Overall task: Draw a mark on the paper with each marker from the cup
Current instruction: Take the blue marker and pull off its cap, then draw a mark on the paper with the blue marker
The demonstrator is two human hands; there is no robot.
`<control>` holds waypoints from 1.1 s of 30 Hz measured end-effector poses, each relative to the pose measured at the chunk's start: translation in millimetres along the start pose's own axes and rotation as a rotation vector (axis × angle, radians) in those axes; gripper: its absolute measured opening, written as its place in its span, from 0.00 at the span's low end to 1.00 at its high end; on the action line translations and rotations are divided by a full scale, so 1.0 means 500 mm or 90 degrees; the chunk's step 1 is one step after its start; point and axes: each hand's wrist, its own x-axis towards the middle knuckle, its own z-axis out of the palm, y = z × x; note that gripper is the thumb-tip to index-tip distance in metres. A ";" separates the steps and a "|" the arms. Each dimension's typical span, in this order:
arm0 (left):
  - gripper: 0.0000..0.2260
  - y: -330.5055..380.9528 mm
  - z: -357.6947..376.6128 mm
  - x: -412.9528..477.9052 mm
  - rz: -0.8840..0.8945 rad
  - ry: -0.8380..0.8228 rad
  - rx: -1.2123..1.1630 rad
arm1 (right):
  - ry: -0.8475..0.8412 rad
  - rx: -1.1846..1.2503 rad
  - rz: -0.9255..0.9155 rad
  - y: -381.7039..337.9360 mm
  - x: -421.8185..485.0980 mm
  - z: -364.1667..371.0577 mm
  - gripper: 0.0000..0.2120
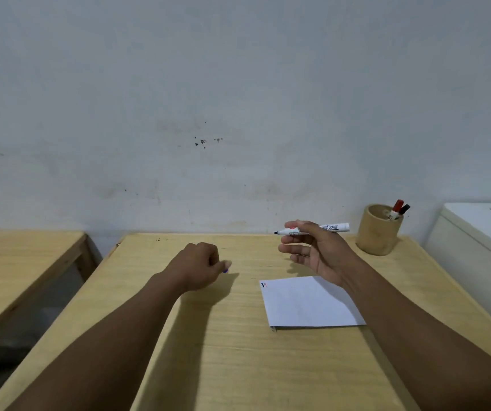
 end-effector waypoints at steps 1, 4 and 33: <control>0.14 -0.001 0.005 -0.001 0.007 -0.016 0.038 | 0.011 -0.008 0.004 0.011 0.000 -0.004 0.11; 0.10 0.002 0.025 -0.001 0.021 -0.048 0.124 | 0.036 -0.032 0.006 0.042 0.000 -0.007 0.11; 0.16 0.075 0.148 -0.170 0.283 0.138 0.057 | 0.135 -0.140 -0.080 0.148 -0.030 0.036 0.03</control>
